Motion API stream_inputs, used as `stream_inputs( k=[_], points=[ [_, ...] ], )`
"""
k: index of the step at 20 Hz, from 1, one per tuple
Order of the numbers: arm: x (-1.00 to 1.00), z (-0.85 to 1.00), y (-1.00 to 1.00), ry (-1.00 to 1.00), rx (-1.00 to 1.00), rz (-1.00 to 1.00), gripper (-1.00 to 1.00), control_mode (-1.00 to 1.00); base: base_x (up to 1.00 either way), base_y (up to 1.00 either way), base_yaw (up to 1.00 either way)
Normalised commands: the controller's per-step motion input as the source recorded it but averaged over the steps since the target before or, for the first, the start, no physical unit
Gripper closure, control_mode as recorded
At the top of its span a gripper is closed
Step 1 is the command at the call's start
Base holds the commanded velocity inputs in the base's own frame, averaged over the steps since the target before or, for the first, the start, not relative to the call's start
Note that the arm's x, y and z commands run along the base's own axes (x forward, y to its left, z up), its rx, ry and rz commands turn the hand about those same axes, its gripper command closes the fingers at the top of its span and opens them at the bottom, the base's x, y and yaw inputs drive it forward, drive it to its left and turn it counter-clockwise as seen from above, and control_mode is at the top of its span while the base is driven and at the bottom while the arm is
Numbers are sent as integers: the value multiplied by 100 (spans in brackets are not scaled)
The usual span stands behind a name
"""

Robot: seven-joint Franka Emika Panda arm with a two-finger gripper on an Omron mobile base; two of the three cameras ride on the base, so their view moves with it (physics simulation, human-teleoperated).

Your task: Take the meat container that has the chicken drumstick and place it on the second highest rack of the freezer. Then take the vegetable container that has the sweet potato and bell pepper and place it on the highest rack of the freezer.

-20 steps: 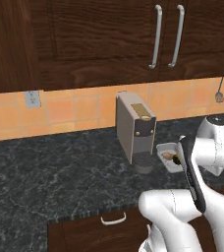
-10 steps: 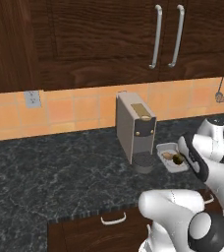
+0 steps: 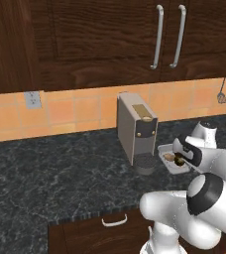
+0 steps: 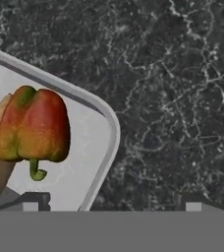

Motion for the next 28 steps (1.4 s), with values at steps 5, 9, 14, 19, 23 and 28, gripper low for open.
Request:
stream_inputs(
  k=[5, 9, 14, 19, 23, 28],
  points=[
    [23, -34, 0, 8, 0, -3, -100, -100, 0, 0, 0],
    [0, -37, 0, 6, 0, -2, -100, -100, 0, 0, 0],
    [0, -34, 0, 2, 0, -2, -100, -100, 0, 0, 0],
    [0, 0, 0, 0, 0, 0, -100, -100, 0, 0, 0],
    [0, 0, 0, 0, 0, 0, -100, -100, 0, 0, 0],
    [0, 0, 0, 0, 0, 0, 100, -100, 0, 0, 0]
  ],
)
